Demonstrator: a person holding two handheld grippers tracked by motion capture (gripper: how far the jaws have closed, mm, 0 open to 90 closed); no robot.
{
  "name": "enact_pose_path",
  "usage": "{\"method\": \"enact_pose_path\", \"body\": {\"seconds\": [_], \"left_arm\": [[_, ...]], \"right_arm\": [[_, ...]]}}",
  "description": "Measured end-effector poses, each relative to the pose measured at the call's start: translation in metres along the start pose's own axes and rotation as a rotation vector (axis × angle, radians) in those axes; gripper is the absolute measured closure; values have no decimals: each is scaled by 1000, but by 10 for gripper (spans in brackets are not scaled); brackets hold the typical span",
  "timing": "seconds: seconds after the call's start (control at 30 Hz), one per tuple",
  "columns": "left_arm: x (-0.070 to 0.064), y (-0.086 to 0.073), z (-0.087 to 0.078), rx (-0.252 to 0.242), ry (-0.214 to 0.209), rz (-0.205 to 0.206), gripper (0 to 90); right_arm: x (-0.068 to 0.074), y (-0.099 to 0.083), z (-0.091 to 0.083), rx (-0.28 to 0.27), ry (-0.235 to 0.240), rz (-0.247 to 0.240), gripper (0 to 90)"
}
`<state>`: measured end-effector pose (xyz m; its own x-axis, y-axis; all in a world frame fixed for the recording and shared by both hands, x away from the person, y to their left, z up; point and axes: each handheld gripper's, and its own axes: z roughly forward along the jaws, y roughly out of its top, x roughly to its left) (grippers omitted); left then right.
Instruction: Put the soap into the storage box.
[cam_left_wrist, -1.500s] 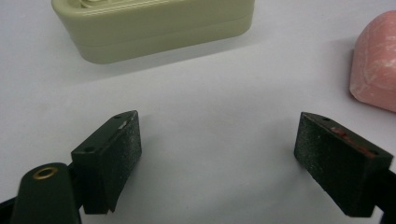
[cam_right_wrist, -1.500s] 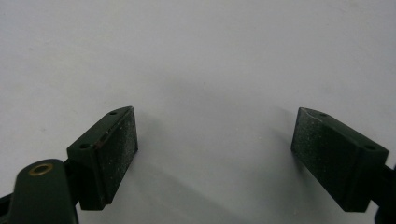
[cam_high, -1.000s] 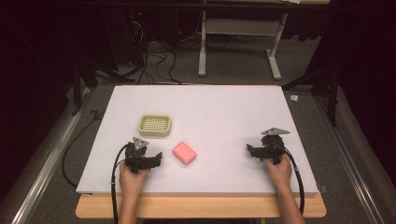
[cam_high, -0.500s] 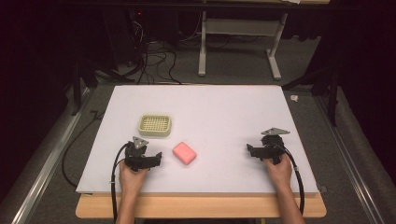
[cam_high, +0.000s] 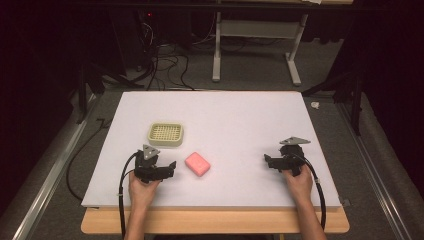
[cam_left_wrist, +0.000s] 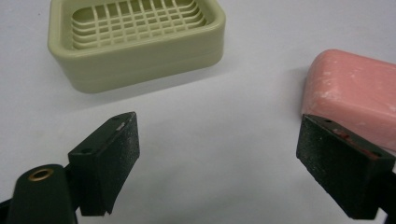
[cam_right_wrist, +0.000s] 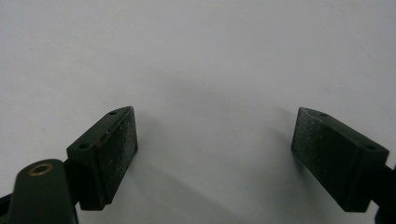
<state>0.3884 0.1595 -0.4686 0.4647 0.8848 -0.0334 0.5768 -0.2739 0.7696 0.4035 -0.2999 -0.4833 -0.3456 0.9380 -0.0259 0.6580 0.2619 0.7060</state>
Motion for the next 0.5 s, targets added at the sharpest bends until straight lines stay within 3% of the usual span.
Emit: {"method": "enact_pose_path", "body": {"seconds": [0.5], "left_arm": [[-23,13,-8,-29,-85,41,114]], "right_arm": [[0,0,0,-1,0,-1,150]]}}
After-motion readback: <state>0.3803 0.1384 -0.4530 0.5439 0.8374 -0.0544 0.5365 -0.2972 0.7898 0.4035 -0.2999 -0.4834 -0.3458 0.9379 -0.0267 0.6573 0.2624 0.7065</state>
